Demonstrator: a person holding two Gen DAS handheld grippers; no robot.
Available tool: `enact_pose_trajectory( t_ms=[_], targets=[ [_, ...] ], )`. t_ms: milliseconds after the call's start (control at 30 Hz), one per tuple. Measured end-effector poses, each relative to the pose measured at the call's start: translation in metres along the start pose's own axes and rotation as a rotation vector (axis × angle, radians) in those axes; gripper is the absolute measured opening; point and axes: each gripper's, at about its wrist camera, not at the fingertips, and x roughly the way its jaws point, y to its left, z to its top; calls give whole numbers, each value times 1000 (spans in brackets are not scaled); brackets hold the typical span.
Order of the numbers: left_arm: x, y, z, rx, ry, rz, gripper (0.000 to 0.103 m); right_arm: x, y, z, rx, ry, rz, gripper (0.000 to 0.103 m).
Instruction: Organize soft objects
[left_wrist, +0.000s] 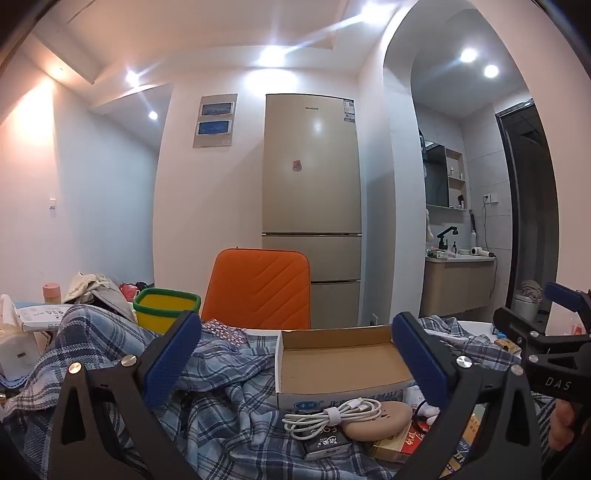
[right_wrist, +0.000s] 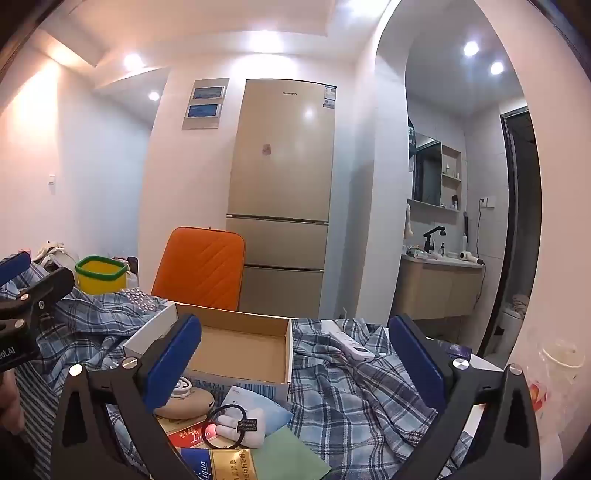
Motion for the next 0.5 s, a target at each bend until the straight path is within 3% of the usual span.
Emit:
enact_pose_trajectory(
  t_ms=[500],
  targets=[
    [0, -3, 3, 10, 8, 0, 103, -1, 2, 0, -34, -7, -4, 103]
  ],
)
